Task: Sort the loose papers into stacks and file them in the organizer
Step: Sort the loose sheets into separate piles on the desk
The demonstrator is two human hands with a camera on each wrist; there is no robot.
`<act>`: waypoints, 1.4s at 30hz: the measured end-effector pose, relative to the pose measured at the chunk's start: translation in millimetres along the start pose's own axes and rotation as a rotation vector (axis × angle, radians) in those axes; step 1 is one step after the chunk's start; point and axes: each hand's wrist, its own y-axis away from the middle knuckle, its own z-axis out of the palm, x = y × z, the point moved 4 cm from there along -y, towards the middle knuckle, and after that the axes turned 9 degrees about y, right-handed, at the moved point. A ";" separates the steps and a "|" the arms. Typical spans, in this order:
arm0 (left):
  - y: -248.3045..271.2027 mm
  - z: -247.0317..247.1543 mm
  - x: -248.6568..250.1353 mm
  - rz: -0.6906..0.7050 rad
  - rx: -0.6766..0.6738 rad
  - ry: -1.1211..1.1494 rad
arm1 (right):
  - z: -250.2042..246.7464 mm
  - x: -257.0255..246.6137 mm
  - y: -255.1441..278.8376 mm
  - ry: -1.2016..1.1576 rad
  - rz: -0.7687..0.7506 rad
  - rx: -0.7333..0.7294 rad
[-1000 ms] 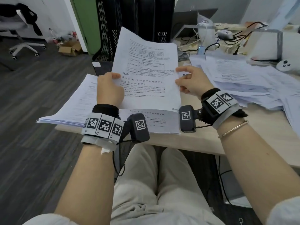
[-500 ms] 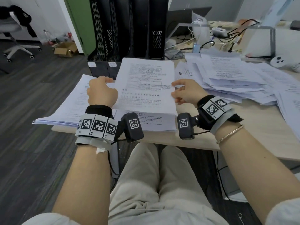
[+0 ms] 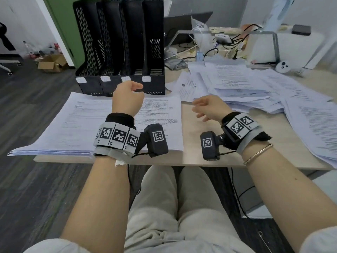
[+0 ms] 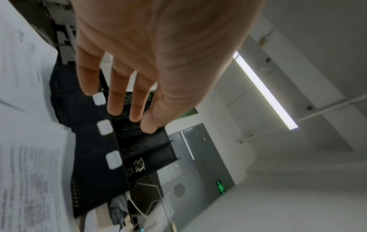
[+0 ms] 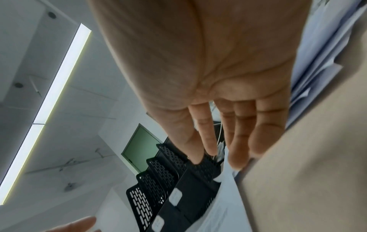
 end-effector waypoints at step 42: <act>-18.6 202.1 60.9 -0.441 -0.636 0.307 | -99.6 41.2 -19.5 0.180 0.002 0.103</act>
